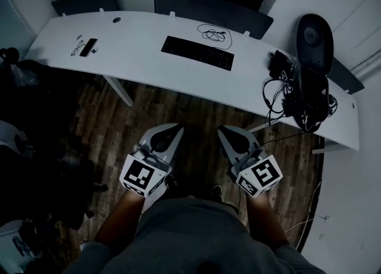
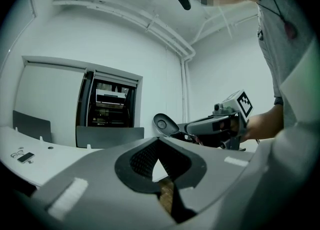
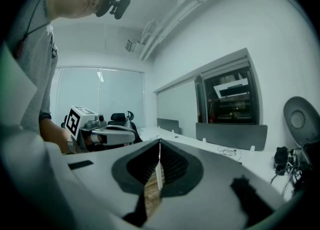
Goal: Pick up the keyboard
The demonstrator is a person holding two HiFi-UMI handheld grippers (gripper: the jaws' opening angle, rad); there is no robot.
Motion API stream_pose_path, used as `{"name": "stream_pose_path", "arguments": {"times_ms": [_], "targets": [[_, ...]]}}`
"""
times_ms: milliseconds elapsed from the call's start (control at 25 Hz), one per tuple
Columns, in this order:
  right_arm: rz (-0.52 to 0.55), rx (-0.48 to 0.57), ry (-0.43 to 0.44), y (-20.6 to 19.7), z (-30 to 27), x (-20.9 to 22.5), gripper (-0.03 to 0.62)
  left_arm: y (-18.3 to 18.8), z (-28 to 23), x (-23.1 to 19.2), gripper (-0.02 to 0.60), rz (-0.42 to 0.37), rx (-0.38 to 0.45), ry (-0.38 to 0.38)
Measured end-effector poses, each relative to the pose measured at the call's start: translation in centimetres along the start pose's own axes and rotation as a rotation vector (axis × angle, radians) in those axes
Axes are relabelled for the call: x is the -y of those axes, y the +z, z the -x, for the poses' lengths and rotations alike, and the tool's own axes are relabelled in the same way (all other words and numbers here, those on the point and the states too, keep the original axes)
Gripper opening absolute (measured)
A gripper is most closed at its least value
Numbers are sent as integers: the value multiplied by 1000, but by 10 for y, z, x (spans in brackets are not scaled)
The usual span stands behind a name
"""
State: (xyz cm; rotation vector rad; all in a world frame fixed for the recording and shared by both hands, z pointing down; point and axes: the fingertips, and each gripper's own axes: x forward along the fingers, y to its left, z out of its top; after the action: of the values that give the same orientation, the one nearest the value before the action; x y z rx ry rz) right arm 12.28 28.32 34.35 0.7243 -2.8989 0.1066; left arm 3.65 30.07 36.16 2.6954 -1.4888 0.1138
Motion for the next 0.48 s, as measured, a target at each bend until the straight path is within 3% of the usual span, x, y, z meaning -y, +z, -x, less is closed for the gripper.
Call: {"name": "stream_pose_path", "arguments": {"times_ms": [480], "targets": [[-7, -9, -15, 1, -42, -26, 15, -3, 27, -41, 5, 0, 22, -38]]}}
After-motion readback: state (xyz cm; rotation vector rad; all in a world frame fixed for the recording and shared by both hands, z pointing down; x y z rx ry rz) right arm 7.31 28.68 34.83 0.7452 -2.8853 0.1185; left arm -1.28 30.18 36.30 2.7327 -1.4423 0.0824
